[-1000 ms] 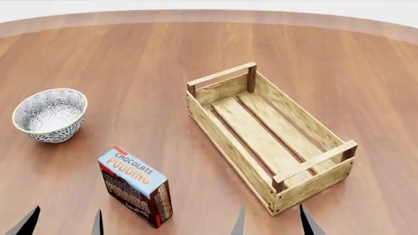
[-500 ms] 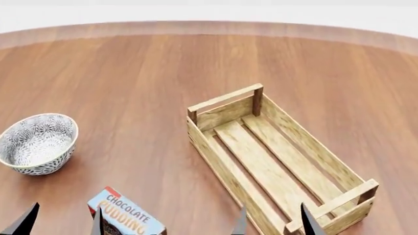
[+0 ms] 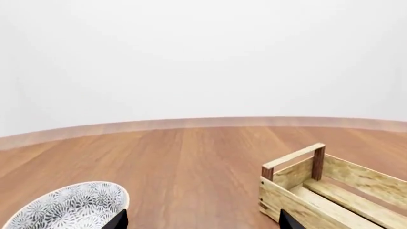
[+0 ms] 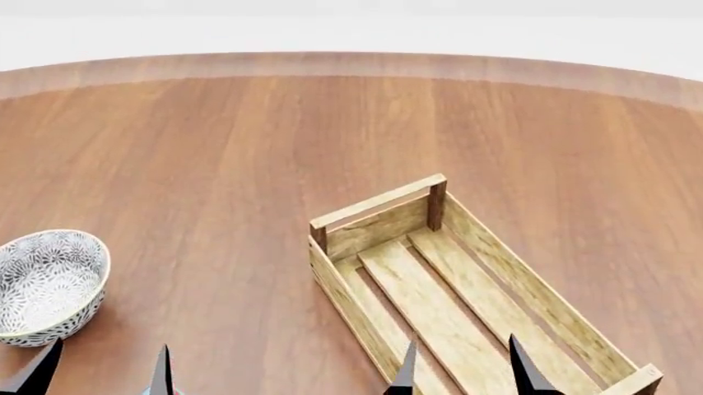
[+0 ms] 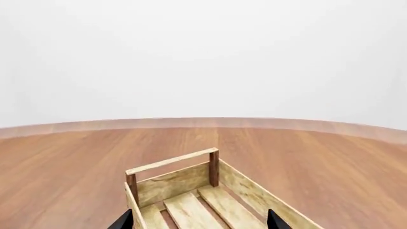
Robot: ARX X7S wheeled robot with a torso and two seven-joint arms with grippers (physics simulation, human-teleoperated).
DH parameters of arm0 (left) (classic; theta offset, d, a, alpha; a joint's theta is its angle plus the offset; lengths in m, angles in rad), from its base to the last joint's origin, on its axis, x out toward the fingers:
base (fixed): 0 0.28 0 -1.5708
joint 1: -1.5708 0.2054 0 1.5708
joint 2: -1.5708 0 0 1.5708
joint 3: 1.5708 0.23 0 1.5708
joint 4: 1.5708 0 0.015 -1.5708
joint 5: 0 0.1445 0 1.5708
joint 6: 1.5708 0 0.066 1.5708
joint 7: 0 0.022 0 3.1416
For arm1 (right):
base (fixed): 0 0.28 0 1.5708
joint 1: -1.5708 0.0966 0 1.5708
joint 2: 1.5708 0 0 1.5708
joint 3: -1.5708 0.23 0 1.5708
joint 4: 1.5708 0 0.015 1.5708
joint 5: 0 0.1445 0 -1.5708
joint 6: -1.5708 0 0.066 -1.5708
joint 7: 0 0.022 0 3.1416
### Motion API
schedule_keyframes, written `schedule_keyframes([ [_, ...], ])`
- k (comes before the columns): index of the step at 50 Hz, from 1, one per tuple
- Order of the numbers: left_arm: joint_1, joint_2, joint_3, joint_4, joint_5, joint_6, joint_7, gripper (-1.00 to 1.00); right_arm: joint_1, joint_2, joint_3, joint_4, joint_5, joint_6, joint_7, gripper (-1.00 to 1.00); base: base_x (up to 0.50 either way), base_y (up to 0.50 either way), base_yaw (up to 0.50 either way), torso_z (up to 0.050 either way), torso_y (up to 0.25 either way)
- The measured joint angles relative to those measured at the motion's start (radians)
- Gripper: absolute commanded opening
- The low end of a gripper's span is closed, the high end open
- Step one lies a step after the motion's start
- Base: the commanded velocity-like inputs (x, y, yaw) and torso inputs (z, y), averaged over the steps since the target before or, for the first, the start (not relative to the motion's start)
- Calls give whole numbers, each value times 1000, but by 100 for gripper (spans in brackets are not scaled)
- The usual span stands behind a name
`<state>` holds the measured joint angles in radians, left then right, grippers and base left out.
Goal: Pick up the chocolate pudding and put it in the tray.
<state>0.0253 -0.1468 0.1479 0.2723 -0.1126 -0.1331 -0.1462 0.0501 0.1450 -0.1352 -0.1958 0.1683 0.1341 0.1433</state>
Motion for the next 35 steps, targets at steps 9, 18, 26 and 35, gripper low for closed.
schedule_keyframes([
  [9, 7, -8, 4, 13, -7, 2, -8, 100, -25, 20, -4, -59, 31, 33, -4, 100, 0, 0, 0, 0, 0],
  [18, 11, -15, 13, 22, -8, 2, -16, 100, -105, 60, -13, -138, 36, 26, -7, 100, 0, 0, 0, 0, 0],
  [26, 12, -22, 18, 33, -11, -4, -23, 100, -201, 95, -16, -206, 42, -4, -12, 100, 0, 0, 0, 0, 0],
  [35, 11, -30, 22, 43, -15, -8, -31, 100, -312, 130, -19, -275, 36, -50, -15, 100, 0, 0, 0, 0, 0],
])
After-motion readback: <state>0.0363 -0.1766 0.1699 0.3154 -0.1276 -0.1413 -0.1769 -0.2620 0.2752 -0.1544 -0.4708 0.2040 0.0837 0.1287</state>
